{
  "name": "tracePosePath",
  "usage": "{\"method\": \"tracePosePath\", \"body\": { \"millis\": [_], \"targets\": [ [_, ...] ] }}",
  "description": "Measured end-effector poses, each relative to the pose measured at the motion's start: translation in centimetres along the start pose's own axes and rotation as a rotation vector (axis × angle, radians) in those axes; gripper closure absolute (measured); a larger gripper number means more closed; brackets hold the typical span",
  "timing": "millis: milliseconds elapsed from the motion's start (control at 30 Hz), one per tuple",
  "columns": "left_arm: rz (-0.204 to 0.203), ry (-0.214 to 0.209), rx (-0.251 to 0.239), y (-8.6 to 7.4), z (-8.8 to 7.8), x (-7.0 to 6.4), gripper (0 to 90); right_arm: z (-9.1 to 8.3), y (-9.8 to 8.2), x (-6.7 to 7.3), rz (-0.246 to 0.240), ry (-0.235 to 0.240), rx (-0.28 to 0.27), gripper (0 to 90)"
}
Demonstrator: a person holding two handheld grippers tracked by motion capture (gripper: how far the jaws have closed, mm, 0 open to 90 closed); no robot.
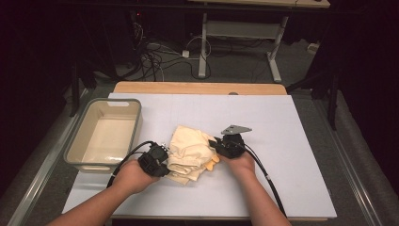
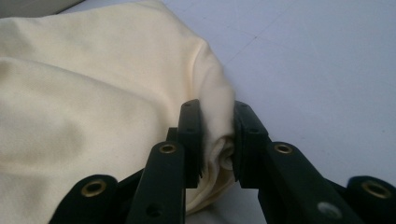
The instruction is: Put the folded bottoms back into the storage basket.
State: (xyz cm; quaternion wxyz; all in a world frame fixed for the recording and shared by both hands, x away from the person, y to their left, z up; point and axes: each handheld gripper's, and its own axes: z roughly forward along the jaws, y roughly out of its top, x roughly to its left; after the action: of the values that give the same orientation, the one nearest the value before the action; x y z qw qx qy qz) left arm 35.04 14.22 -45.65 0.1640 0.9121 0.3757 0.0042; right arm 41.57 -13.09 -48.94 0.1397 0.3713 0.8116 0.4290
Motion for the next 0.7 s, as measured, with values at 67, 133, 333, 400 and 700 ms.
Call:
{"method": "tracePosePath", "body": {
  "millis": [67,133,333,400,700],
  "targets": [
    [0.007,-0.002,0.018,0.2,0.0,0.0,78.0,0.0,0.0,0.0,-0.001,-0.003,-0.001,77.9],
    [0.012,0.0,0.031,0.4,-0.1,0.0,78.0,0.0,0.0,0.0,-0.009,-0.004,-0.003,77.9],
    [0.036,0.006,0.081,1.0,-0.1,-0.1,78.1,0.0,0.0,0.1,-0.014,-0.008,-0.003,77.9],
    [0.049,0.013,0.097,1.3,-0.1,-0.2,78.1,0.0,0.0,0.1,-0.018,-0.01,-0.003,78.0],
    [0.032,-0.038,0.126,2.0,-0.6,0.5,78.8,0.0,0.0,0.5,-0.044,-0.035,-0.007,78.7]
  ]
}}
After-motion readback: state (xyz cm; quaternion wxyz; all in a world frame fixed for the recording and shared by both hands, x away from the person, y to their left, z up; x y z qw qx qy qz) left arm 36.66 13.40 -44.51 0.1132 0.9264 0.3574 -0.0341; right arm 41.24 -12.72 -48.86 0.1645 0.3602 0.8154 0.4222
